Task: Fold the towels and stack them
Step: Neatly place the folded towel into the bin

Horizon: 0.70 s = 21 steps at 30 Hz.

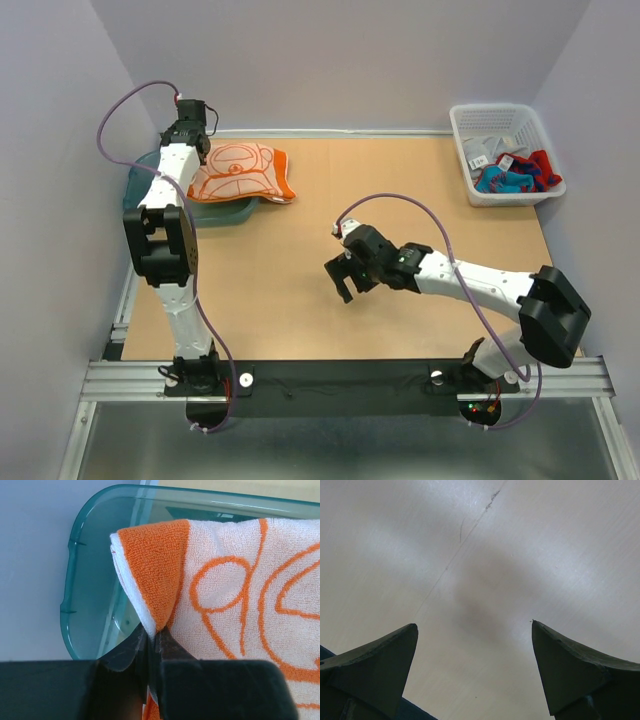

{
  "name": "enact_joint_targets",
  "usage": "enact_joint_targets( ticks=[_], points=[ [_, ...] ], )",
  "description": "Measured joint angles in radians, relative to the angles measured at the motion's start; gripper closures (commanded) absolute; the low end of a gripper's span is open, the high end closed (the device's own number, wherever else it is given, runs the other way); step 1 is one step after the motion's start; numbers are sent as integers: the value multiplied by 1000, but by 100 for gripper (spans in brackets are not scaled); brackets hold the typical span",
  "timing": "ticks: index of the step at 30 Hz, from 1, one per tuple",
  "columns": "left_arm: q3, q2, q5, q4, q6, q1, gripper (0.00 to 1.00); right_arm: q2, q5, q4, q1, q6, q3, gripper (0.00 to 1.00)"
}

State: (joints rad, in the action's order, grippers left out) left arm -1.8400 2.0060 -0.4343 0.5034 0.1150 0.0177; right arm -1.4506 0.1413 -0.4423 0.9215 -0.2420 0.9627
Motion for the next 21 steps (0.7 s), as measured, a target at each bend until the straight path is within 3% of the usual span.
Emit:
enact_joint_targets(
  ticks=[21],
  points=[
    [-12, 44, -89, -66, 164, 21, 100, -97, -4, -52, 0, 33, 76, 0]
  ],
)
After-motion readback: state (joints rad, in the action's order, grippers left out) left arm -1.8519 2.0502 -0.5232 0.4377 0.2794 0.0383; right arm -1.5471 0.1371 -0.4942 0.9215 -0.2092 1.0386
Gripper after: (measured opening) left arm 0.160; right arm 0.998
